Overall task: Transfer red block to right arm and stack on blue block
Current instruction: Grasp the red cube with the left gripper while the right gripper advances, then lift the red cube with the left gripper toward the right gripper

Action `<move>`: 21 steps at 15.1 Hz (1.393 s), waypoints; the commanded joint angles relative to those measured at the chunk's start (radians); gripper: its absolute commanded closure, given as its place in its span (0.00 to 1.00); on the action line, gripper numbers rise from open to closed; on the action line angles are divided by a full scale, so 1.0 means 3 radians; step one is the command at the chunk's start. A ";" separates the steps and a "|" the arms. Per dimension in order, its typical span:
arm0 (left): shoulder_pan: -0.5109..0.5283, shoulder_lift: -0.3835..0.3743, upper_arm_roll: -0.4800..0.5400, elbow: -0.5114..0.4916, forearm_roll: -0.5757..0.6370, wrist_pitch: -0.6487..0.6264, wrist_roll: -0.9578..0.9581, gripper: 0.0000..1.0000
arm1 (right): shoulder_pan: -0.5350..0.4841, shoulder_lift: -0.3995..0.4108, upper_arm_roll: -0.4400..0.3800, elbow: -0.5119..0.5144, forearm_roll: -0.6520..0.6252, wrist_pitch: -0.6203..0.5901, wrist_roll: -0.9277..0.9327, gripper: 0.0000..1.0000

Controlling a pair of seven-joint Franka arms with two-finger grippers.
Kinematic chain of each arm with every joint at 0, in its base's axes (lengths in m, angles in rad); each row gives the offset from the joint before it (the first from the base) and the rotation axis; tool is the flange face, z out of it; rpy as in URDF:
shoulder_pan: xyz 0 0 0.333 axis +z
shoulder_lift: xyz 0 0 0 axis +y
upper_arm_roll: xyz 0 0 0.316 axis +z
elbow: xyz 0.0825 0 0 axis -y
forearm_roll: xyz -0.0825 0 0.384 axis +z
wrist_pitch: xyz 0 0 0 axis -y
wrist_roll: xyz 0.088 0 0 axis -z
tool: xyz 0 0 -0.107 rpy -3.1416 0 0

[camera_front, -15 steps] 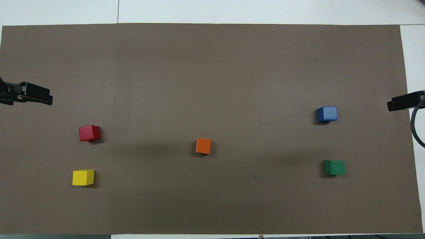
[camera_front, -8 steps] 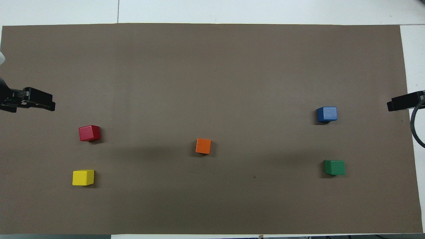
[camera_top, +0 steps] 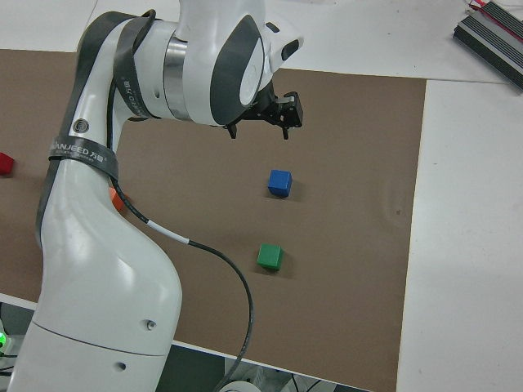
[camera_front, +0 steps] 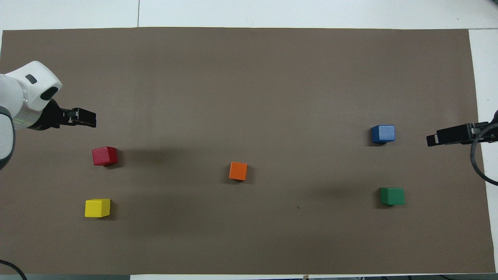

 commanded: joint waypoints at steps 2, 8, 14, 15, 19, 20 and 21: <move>0.0150 -0.0002 0.0004 -0.0508 0.0034 0.0549 0.0132 0.00 | -0.0068 -0.0177 0.0044 -0.0552 0.0784 0.0277 -0.0189 0.00; 0.0222 -0.0037 -0.0001 -0.1254 0.0024 0.1311 0.0066 0.00 | -0.0319 -0.0126 0.0039 -0.1207 0.2319 0.0283 -0.1365 0.00; 0.0177 -0.0032 -0.0006 -0.1336 0.0008 0.1373 -0.0500 0.28 | -0.0110 -0.0008 0.0049 -0.1412 0.3525 -0.0070 -0.1422 0.00; 0.0161 -0.0032 -0.0011 -0.1336 0.0008 0.1363 -0.0613 0.50 | -0.0053 -0.0008 0.0049 -0.1478 0.3710 -0.0106 -0.1458 0.00; 0.0125 -0.0012 -0.0026 -0.1098 -0.0063 0.0925 -0.0752 1.00 | 0.0177 0.0048 0.0049 -0.1663 0.4411 -0.0326 -0.1780 0.00; 0.0054 0.0008 -0.0021 -0.0808 -0.0200 0.0528 -0.0823 1.00 | 0.0228 0.0048 0.0049 -0.1673 0.4554 -0.0351 -0.1775 0.00; -0.0007 0.0024 -0.0016 -0.0496 -0.0358 0.0089 -0.1022 1.00 | 0.0304 0.0064 0.0054 -0.1709 0.4768 -0.0438 -0.1775 0.00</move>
